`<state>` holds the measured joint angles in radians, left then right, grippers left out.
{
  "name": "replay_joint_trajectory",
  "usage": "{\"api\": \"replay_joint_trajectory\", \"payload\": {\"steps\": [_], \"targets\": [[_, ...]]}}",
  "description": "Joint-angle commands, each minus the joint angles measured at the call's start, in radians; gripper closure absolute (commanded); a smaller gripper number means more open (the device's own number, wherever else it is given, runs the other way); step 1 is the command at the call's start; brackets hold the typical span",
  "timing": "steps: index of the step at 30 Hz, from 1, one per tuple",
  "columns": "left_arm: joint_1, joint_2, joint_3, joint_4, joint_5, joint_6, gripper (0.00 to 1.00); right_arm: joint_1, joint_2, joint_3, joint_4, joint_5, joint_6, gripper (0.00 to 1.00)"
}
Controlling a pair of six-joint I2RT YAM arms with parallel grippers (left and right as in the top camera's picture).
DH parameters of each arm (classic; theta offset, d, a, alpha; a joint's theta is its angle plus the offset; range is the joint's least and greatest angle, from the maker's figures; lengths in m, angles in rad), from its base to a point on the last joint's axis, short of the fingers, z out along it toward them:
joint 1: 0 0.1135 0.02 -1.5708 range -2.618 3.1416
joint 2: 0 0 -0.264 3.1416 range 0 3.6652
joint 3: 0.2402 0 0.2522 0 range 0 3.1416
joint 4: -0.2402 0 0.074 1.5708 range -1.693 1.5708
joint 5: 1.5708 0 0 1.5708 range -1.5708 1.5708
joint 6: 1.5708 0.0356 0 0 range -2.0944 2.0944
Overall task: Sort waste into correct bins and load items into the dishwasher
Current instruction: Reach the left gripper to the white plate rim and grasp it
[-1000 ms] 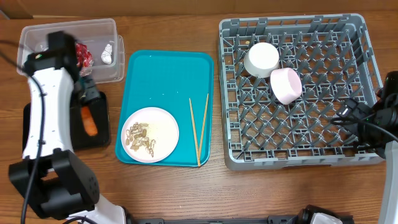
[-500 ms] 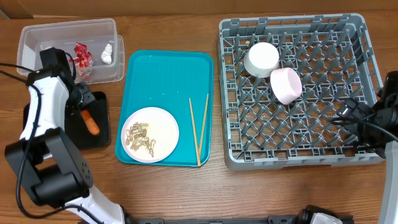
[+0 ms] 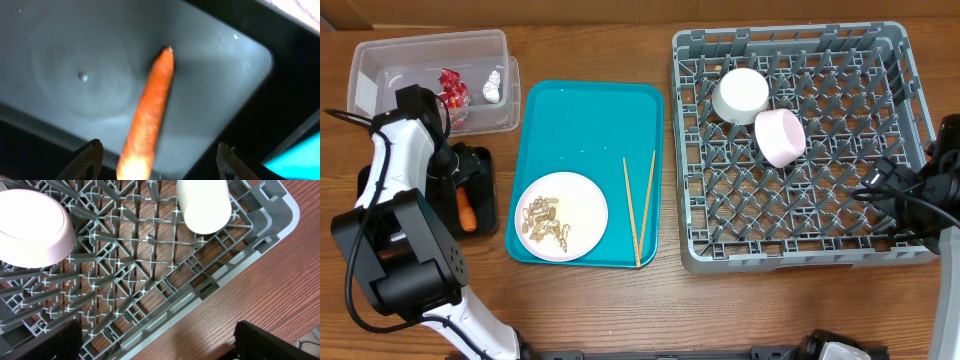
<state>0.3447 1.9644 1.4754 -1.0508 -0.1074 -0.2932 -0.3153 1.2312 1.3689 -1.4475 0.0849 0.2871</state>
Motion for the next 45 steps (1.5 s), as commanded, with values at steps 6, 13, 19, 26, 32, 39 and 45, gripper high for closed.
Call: {"api": "replay_joint_trajectory", "payload": {"steps": [6, 13, 19, 26, 32, 39, 45], "targets": [[-0.095, -0.023, 0.218, -0.184, 0.171, 0.01, 0.25, -0.005, -0.012, 0.018, 0.006, 0.003, -0.003, 0.0], [-0.32, -0.08, 0.237, -0.242, 0.241, 0.008, 0.21, -0.005, -0.012, 0.018, 0.007, 0.003, -0.003, 0.0], [-0.465, -0.08, 0.229, -0.265, 0.271, -0.016, 0.23, -0.005, -0.012, 0.018, 0.015, 0.003, -0.002, 0.0], [-0.637, -0.079, 0.164, -0.219, 0.166, -0.166, 0.23, -0.005, -0.012, 0.018, 0.016, 0.002, -0.003, 0.0], [-0.699, -0.079, 0.053, -0.113, 0.167, -0.229, 0.34, -0.005, -0.012, 0.018, 0.016, 0.002, -0.002, 0.0], [-0.718, -0.078, -0.084, -0.009, 0.167, -0.272, 0.39, -0.005, -0.012, 0.018, 0.013, -0.001, -0.002, 0.0], [-0.72, -0.077, -0.152, 0.088, 0.187, -0.272, 0.45, -0.005, -0.012, 0.018, 0.012, -0.001, -0.002, 0.0]]}}
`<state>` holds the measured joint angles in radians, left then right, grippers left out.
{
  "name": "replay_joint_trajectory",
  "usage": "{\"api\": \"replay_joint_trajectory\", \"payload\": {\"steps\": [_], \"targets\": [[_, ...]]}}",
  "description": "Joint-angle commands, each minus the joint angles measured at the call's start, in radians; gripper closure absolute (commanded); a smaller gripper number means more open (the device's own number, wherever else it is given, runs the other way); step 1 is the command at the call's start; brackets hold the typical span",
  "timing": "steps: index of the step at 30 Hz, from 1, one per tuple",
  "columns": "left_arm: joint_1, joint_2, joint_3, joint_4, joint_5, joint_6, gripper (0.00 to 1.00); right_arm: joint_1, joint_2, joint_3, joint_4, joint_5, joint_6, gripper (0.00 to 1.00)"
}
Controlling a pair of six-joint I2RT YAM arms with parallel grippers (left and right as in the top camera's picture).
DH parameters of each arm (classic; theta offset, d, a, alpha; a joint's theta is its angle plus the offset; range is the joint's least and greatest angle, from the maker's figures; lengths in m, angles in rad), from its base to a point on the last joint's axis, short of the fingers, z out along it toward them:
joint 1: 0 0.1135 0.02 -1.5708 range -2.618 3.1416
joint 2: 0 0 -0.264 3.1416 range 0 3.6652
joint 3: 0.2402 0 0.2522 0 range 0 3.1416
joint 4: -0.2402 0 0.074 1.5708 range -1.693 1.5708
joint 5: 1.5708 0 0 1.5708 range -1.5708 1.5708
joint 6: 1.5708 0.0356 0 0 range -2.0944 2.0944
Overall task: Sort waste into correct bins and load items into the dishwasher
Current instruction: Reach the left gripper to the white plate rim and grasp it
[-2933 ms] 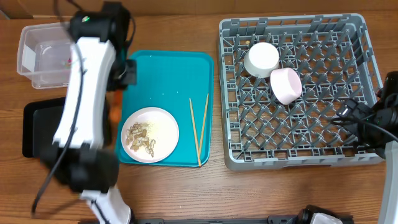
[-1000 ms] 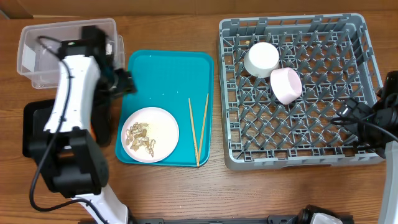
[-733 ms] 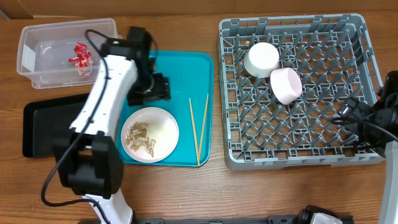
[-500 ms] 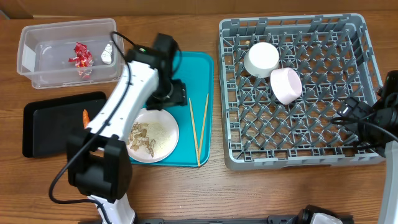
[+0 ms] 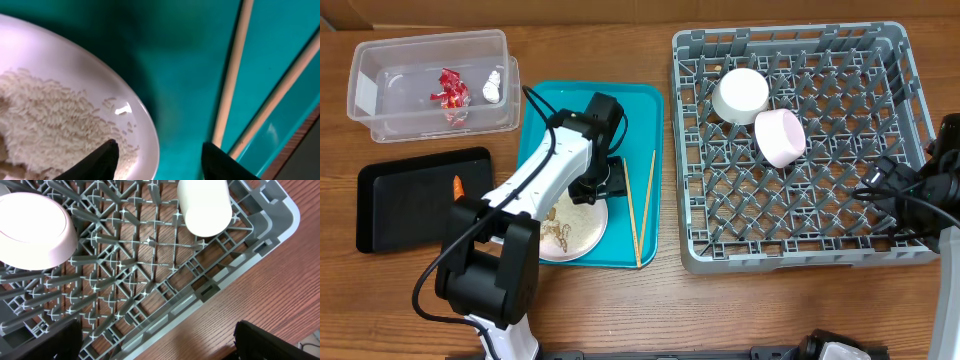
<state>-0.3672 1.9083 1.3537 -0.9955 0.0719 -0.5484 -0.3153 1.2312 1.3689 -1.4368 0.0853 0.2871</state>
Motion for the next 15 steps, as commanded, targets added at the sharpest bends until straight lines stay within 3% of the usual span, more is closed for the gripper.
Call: {"api": "replay_joint_trajectory", "payload": {"steps": [1, 15], "targets": [[-0.008, -0.021, -0.037, 0.045, 0.008, -0.017, 0.46, -0.005, -0.012, 0.018, 0.001, -0.001, -0.002, 0.0], [-0.032, 0.0, -0.091, 0.131, 0.026, -0.025, 0.53, -0.005, -0.012, 0.018, -0.003, -0.001, -0.002, 0.0]]}}
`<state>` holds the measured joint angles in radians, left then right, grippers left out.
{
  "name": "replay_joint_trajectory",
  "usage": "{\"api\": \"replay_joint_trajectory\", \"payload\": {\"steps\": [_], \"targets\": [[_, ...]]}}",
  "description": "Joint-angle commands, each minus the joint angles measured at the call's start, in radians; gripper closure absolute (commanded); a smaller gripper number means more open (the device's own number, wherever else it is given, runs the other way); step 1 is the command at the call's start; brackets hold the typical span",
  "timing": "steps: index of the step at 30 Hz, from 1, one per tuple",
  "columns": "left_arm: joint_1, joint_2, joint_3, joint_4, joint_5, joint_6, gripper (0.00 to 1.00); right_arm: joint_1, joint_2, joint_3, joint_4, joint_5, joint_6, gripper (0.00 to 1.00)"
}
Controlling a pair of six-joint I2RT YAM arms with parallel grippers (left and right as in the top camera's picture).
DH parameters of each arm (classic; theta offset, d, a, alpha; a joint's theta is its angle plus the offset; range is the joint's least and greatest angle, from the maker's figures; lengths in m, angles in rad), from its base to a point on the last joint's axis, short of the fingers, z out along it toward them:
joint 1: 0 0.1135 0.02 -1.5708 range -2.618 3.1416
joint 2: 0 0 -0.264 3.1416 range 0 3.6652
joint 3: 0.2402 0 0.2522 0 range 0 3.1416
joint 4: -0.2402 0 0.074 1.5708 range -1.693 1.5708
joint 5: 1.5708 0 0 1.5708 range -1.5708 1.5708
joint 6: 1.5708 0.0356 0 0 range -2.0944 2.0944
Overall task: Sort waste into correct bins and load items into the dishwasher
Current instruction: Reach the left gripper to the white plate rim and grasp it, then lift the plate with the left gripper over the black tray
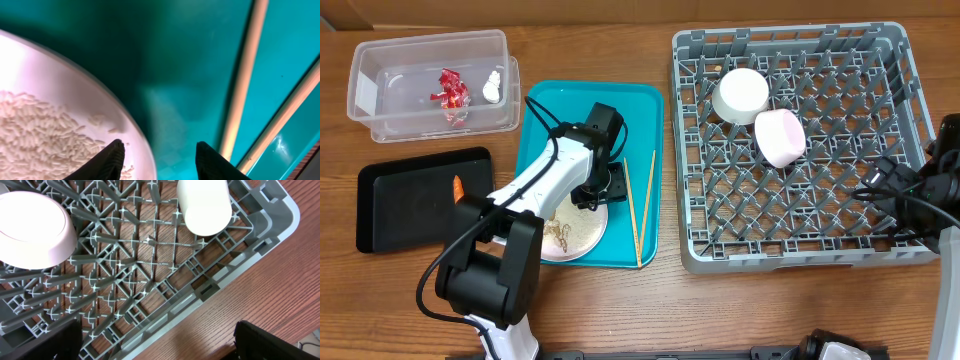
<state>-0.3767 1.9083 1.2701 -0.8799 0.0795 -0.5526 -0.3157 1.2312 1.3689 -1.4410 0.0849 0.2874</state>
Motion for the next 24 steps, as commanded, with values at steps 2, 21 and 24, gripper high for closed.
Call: {"api": "replay_joint_trajectory", "payload": {"steps": [2, 21, 24], "targets": [[-0.034, 0.006, -0.007, 0.025, 0.018, -0.021, 0.55, -0.005, -0.012, 0.018, 0.002, -0.001, -0.003, 0.0], [-0.059, 0.066, -0.007, 0.001, -0.054, -0.019, 0.96, -0.005, -0.012, 0.018, -0.002, -0.001, -0.003, 0.0], [-0.055, 0.066, -0.006, 0.001, -0.069, -0.018, 0.96, -0.005, -0.012, 0.018, -0.002, -0.001, -0.003, 0.0]]}}
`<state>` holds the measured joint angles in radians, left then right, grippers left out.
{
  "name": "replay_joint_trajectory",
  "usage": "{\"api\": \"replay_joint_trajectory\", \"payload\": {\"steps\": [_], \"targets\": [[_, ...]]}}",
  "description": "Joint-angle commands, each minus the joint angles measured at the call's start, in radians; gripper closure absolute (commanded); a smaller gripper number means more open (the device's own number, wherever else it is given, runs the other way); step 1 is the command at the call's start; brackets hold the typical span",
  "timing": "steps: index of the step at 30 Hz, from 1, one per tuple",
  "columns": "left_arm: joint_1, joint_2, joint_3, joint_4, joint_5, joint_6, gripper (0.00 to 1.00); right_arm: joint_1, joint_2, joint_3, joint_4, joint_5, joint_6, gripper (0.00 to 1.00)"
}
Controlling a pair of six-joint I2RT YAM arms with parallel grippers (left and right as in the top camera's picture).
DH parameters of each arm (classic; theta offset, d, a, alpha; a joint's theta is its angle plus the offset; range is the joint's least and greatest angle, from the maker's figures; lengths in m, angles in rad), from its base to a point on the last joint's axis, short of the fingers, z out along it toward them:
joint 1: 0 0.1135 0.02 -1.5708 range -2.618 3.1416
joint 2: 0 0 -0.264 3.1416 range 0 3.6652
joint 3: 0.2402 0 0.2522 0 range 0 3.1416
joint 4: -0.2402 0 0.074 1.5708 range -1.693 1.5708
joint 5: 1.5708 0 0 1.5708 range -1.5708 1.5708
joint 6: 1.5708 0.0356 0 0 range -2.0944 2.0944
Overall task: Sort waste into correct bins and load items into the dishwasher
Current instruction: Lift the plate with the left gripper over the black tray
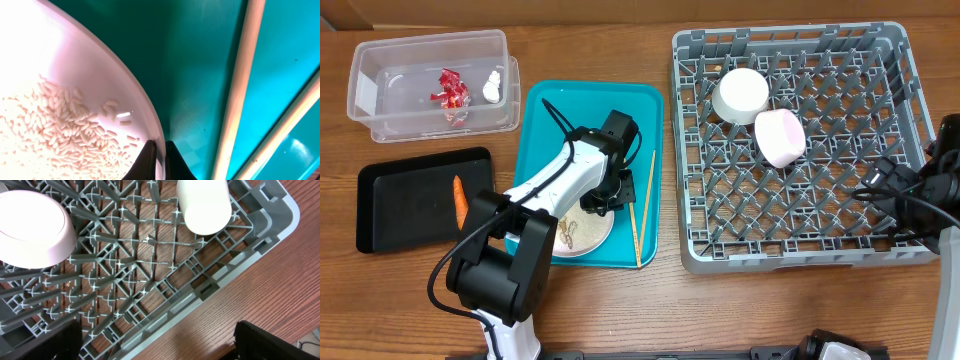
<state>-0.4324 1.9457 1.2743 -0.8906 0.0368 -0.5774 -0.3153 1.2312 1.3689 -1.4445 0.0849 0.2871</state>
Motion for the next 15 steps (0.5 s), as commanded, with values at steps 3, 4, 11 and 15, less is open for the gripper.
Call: {"api": "replay_joint_trajectory", "payload": {"steps": [3, 4, 11, 15], "targets": [[0.009, 0.028, 0.005, 0.002, -0.03, 0.032, 0.96, -0.005, -0.012, 0.018, -0.001, -0.001, -0.003, 0.0], [0.012, 0.028, 0.018, -0.013, -0.043, 0.036, 0.96, -0.005, -0.012, 0.018, -0.002, -0.001, -0.003, 0.0], [0.013, 0.028, 0.174, -0.178, -0.189, 0.04, 0.96, -0.005, -0.012, 0.018, -0.002, -0.001, -0.002, 0.0], [0.013, 0.028, 0.228, -0.226, -0.209, 0.041, 0.96, -0.005, -0.012, 0.018, -0.003, -0.001, -0.002, 0.0]]}}
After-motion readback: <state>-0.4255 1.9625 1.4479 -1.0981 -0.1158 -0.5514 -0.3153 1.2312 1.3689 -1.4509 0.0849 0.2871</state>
